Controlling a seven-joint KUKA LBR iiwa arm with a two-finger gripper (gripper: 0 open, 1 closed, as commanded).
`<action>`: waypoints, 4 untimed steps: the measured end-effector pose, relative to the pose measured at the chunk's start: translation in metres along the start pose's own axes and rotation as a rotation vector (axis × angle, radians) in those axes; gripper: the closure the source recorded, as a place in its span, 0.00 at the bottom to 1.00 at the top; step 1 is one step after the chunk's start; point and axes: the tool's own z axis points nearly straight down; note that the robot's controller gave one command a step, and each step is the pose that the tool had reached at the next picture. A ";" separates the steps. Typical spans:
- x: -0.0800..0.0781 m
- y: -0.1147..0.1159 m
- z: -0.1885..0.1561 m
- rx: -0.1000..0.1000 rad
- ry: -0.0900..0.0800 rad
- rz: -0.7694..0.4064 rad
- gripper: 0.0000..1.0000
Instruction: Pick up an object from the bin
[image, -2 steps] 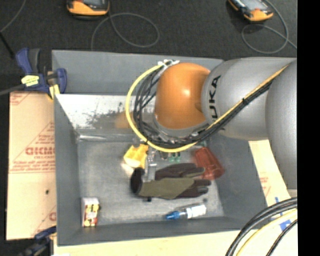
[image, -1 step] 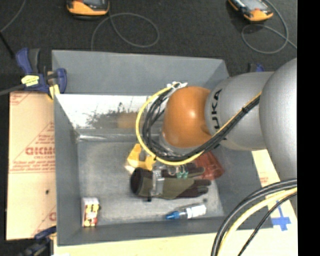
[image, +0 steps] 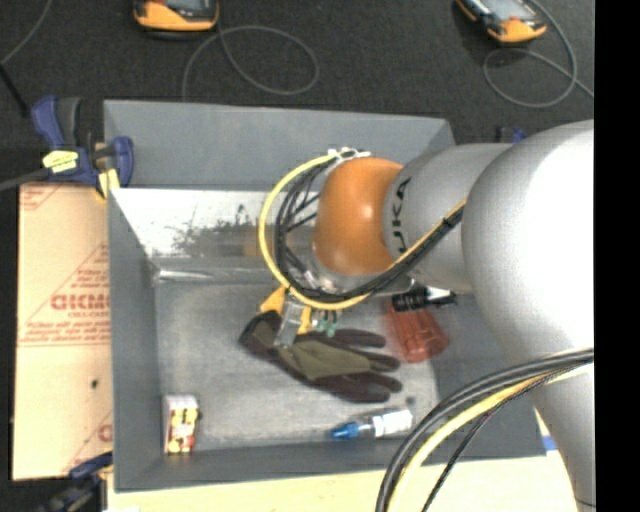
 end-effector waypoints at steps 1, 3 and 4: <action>0.000 0.000 0.000 0.000 0.000 0.001 1.00; -0.005 0.000 -0.056 0.000 -0.006 0.013 1.00; -0.001 -0.002 -0.032 0.006 0.008 0.016 1.00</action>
Offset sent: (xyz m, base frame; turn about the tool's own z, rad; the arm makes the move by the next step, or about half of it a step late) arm -0.0004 -0.0025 0.1262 0.0153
